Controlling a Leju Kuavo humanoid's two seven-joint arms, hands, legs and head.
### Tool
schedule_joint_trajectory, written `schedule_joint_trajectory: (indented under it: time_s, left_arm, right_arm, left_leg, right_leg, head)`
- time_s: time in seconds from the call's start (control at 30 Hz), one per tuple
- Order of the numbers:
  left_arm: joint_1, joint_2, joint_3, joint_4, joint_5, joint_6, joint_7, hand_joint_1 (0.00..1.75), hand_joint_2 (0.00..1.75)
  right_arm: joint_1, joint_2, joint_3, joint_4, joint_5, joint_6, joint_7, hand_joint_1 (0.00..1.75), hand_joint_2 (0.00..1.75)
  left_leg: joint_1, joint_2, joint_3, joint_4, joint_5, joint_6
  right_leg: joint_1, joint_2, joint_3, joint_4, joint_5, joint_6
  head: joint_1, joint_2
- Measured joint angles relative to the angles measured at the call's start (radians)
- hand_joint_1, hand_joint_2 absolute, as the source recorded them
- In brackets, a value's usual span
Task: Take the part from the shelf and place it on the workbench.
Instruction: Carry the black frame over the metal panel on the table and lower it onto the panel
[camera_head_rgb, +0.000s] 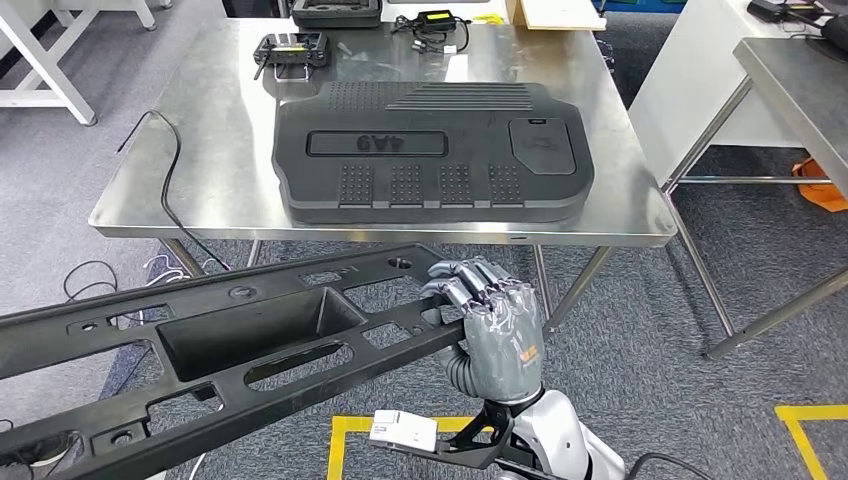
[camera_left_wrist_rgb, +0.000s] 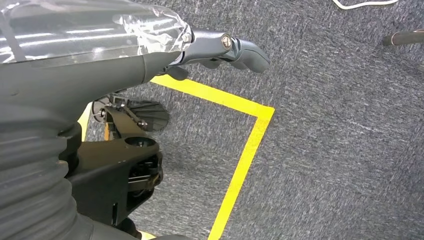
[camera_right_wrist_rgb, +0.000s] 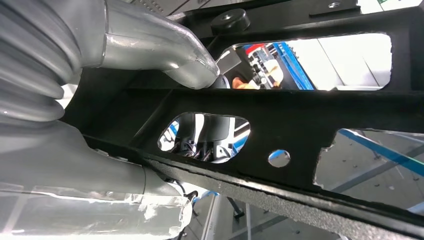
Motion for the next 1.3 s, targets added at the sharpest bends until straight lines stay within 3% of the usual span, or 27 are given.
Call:
schedule_joint_trajectory:
  time_s: [0.3, 0.43, 0.5, 0.57, 0.6, 0.63, 0.67, 0.73, 0.77, 0.83, 0.97, 1.03, 1.1, 1.13, 1.17, 1.23, 1.3]
  left_arm:
    - [0.000, 0.000, 0.000, 0.000, 0.001, 0.000, 0.000, 0.00, 1.75]
    - [0.000, 0.000, 0.000, 0.000, 0.002, 0.000, -0.001, 0.00, 1.75]
    - [0.000, 0.000, 0.000, -0.001, 0.002, 0.000, -0.002, 0.00, 1.75]
    - [0.000, 0.000, 0.000, -0.001, 0.002, 0.000, -0.002, 0.00, 1.75]
    - [0.001, 0.000, 0.000, -0.001, 0.002, 0.000, -0.002, 0.00, 1.75]
    - [0.002, 0.000, 0.000, -0.001, 0.003, 0.000, -0.002, 0.00, 1.75]
    - [0.002, 0.000, 0.000, -0.001, 0.004, 0.000, -0.002, 0.00, 1.75]
    - [0.003, 0.000, 0.000, -0.001, 0.006, 0.000, -0.002, 0.00, 1.75]
    - [0.002, 0.000, 0.000, -0.001, 0.007, 0.000, -0.002, 0.00, 1.75]
    - [0.002, 0.001, 0.000, -0.001, 0.009, 0.000, -0.002, 0.00, 1.75]
    - [0.001, 0.001, 0.000, -0.001, 0.010, 0.000, -0.002, 0.00, 1.75]
    - [0.001, 0.001, 0.000, -0.001, 0.010, 0.000, -0.002, 0.00, 1.75]
    - [0.004, 0.001, 0.000, -0.001, 0.010, 0.000, -0.002, 0.00, 1.75]
    - [0.006, 0.001, 0.000, -0.001, 0.010, 0.000, -0.002, 0.00, 1.75]
    - [0.007, 0.001, 0.000, -0.001, 0.010, 0.000, -0.002, 0.00, 1.75]
    - [0.007, 0.001, 0.000, -0.001, 0.010, 0.000, -0.002, 0.00, 1.75]
    - [0.006, 0.003, 0.000, -0.001, 0.010, 0.000, -0.002, 0.00, 1.75]
  right_arm:
    - [-0.003, 0.002, 0.000, 0.006, -0.003, 0.000, -0.004, 1.75, 1.75]
    - [-0.006, 0.003, 0.000, 0.006, -0.003, 0.000, -0.004, 1.75, 1.75]
    - [-0.009, 0.003, 0.000, 0.007, -0.003, 0.000, -0.005, 1.75, 1.75]
    - [-0.010, 0.003, 0.000, 0.008, -0.003, 0.000, -0.006, 1.75, 1.75]
    - [-0.009, 0.003, 0.000, 0.009, -0.004, 0.000, -0.006, 1.75, 1.75]
    - [-0.009, 0.003, 0.000, 0.011, -0.004, 0.001, -0.006, 1.75, 1.75]
    - [-0.008, 0.003, 0.000, 0.013, -0.004, 0.001, -0.006, 1.75, 1.75]
    - [-0.009, 0.003, 0.000, 0.016, -0.004, 0.001, -0.006, 1.75, 1.75]
    - [-0.009, 0.004, 0.000, 0.017, -0.004, 0.001, -0.006, 1.75, 1.75]
    - [-0.009, 0.004, 0.000, 0.019, -0.005, 0.002, -0.006, 1.75, 1.75]
    - [-0.009, 0.005, 0.000, 0.020, -0.005, 0.002, -0.004, 1.75, 1.75]
    - [-0.010, 0.006, 0.000, 0.020, -0.005, 0.002, -0.005, 1.75, 1.75]
    - [-0.010, 0.006, 0.000, 0.020, -0.005, 0.002, -0.006, 1.75, 1.75]
    - [-0.009, 0.006, 0.000, 0.020, -0.005, 0.002, -0.006, 1.75, 1.75]
    - [-0.009, 0.006, 0.000, 0.020, -0.005, 0.002, -0.006, 1.75, 1.75]
    - [-0.009, 0.006, 0.000, 0.020, -0.005, 0.002, -0.006, 1.75, 1.75]
    - [-0.010, 0.006, 0.000, 0.021, -0.005, 0.002, -0.006, 1.75, 1.75]
  left_leg:
    - [-0.008, 0.000, 0.007, -0.002, -0.002, 0.003]
    - [-0.001, 0.001, 0.023, -0.028, 0.002, 0.014]
    - [0.007, 0.004, 0.043, -0.053, 0.008, 0.022]
    - [0.006, 0.006, 0.052, -0.059, 0.007, 0.024]
    - [0.007, 0.005, 0.054, -0.059, 0.005, 0.023]
    - [0.007, 0.005, 0.056, -0.058, 0.002, 0.021]
    - [0.010, 0.003, 0.060, -0.057, -0.003, 0.017]
    - [0.015, 0.000, 0.070, -0.050, -0.016, 0.003]
    - [0.015, -0.001, 0.073, -0.044, -0.024, -0.006]
    - [0.013, -0.002, 0.075, -0.039, -0.031, -0.020]
    - [0.017, 0.001, 0.074, -0.016, -0.051, -0.040]
    - [0.015, 0.003, 0.025, 0.088, -0.098, -0.044]
    - [0.013, 0.003, -0.053, 0.220, -0.139, -0.043]
    - [0.010, 0.003, -0.078, 0.251, -0.135, -0.039]
    - [0.007, 0.003, -0.085, 0.244, -0.111, -0.033]
    - [-0.004, 0.003, -0.051, 0.132, -0.026, -0.011]
    - [-0.016, 0.003, -0.011, 0.030, 0.021, 0.009]
  right_leg:
    - [-0.007, 0.000, 0.005, -0.004, 0.001, 0.005]
    - [-0.008, 0.000, 0.011, -0.005, -0.005, 0.014]
    - [-0.008, 0.001, -0.016, 0.059, -0.037, 0.017]
    - [-0.010, 0.002, -0.090, 0.184, -0.082, 0.021]
    - [-0.013, 0.002, -0.126, 0.234, -0.090, 0.024]
    - [-0.016, 0.001, -0.148, 0.254, -0.080, 0.027]
    - [-0.019, 0.001, -0.151, 0.236, -0.050, 0.029]
    - [-0.025, 0.001, -0.114, 0.122, 0.031, 0.036]
    - [-0.025, 0.002, -0.094, 0.069, 0.057, 0.037]
    - [-0.021, 0.005, -0.079, 0.029, 0.061, 0.030]
    - [-0.018, 0.005, -0.071, 0.023, 0.054, -0.002]
    - [-0.016, 0.002, -0.063, 0.022, 0.049, -0.013]
    - [-0.010, 0.000, -0.056, 0.022, 0.042, -0.021]
    - [-0.007, 0.001, -0.052, 0.022, 0.038, -0.023]
    - [-0.003, 0.002, -0.046, 0.022, 0.033, -0.025]
    - [0.003, 0.005, -0.028, 0.022, 0.021, -0.027]
    - [0.005, 0.006, -0.016, 0.021, 0.009, -0.024]
  head:
    - [0.000, 0.000]
    - [0.001, 0.000]
    - [0.007, 0.000]
    - [0.013, 0.000]
    - [0.014, 0.000]
    - [0.015, 0.000]
    - [0.016, 0.000]
    - [0.018, 0.000]
    - [0.020, 0.000]
    - [0.018, 0.000]
    - [0.007, 0.000]
    - [0.000, 0.000]
    - [-0.003, 0.000]
    - [-0.003, 0.000]
    - [-0.004, 0.000]
    - [-0.005, 0.000]
    - [-0.002, 0.000]
